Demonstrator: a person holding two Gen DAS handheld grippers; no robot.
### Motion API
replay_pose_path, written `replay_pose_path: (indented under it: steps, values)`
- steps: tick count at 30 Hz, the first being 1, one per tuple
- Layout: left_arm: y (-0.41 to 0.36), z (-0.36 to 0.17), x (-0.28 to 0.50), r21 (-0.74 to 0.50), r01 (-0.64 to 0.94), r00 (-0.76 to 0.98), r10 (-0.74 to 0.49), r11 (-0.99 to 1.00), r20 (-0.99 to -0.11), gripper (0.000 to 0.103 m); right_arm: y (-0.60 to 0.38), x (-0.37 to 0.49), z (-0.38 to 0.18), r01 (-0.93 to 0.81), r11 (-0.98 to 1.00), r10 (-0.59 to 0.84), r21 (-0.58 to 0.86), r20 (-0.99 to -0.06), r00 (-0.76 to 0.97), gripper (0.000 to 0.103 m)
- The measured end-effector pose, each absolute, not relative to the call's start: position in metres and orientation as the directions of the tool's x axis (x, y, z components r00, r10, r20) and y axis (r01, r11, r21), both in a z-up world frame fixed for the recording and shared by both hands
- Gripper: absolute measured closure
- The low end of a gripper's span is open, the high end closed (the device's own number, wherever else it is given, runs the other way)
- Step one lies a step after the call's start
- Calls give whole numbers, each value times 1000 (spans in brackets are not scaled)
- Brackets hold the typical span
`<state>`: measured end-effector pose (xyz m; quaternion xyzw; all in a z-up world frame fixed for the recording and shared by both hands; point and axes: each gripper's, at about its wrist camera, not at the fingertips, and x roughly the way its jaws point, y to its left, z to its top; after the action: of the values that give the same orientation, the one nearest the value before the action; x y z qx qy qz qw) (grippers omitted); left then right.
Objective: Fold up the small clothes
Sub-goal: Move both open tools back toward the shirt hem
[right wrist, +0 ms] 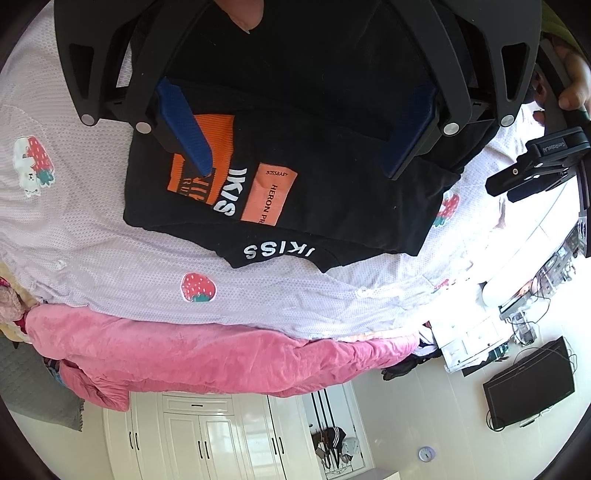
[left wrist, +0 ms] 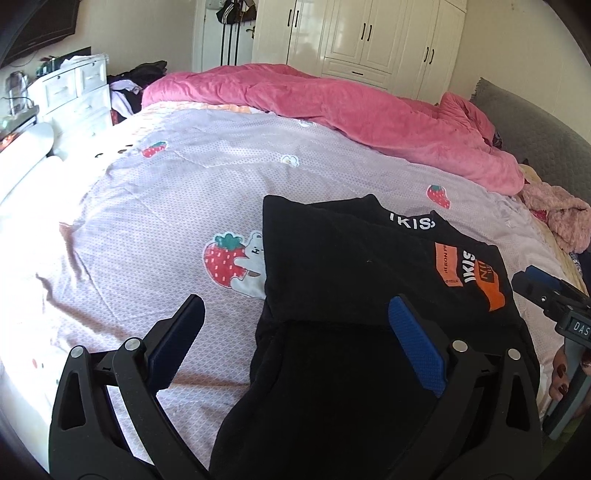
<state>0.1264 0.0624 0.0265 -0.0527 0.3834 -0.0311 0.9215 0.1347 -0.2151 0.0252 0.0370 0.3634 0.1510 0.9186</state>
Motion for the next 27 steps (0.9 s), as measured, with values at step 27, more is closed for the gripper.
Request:
replay_pose_path:
  steps: [27]
  values:
    - [90, 54, 69, -72, -16, 726, -38, 997, -687, 9, -257, 71, 43, -219, 964, 264, 150, -647, 716, 8]
